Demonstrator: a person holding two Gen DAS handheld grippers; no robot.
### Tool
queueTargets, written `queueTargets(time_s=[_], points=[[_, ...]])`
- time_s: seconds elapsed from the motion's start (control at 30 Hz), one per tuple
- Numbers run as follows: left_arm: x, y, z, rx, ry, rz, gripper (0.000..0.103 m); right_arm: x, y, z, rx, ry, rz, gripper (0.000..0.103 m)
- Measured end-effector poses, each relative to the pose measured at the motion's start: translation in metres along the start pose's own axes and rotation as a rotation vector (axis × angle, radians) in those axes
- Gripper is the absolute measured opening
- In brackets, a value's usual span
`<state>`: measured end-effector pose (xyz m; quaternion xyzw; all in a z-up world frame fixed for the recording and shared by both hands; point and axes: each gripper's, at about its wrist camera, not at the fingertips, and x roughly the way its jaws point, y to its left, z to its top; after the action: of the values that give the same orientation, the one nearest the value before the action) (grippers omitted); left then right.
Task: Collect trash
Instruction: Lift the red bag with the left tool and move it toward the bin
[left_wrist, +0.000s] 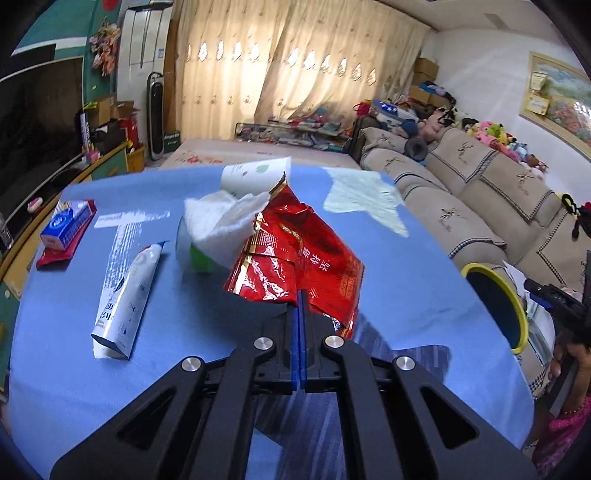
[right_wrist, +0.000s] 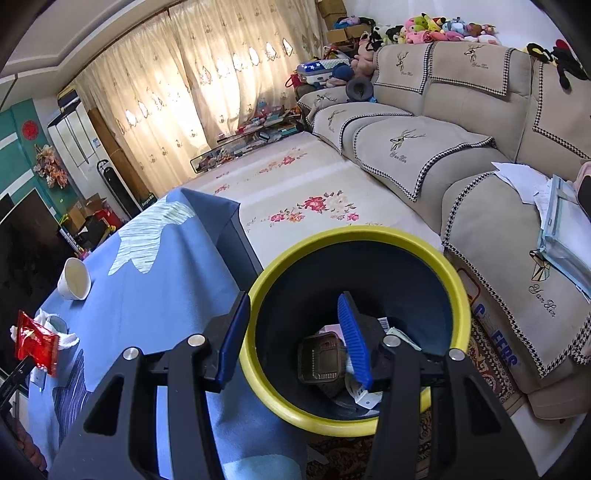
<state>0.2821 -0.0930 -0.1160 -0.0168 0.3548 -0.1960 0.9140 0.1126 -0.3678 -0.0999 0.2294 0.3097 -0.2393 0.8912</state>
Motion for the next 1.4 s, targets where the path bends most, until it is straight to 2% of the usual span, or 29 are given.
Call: queueTargets(time_s=[0.33, 0.67, 0.77, 0.9, 1.0, 1.2, 1.33, 1.4], points=[[-0.022, -0.041, 0.006, 0.051, -0.018, -0.046, 0.001, -0.017, -0.021, 0.0, 0.02, -0.035, -0.009, 0.047], [-0.011, -0.116, 0.022, 0.141, -0.009, -0.143, 0.001, -0.025, -0.054, 0.003, 0.042, -0.046, -0.046, 0.047], [-0.009, -0.131, 0.024, 0.143, 0.009, -0.184, 0.001, -0.021, -0.062, 0.003, 0.043, -0.033, -0.041, 0.047], [-0.012, -0.142, 0.029, 0.141, 0.024, -0.202, 0.001, -0.016, -0.064, 0.0, 0.029, -0.014, -0.021, 0.047], [-0.018, -0.147, 0.032, 0.151, 0.014, -0.201, 0.001, -0.01, -0.057, -0.003, 0.003, 0.01, 0.007, 0.047], [-0.045, -0.155, 0.048, 0.151, -0.015, -0.25, 0.001, -0.003, -0.047, -0.01, -0.034, 0.044, 0.053, 0.047], [-0.06, -0.157, 0.058, 0.157, -0.029, -0.256, 0.001, -0.003, -0.041, -0.012, -0.056, 0.056, 0.084, 0.047], [-0.058, -0.17, 0.054, 0.235, -0.016, -0.182, 0.001, -0.003, -0.039, -0.011, -0.062, 0.063, 0.085, 0.047]])
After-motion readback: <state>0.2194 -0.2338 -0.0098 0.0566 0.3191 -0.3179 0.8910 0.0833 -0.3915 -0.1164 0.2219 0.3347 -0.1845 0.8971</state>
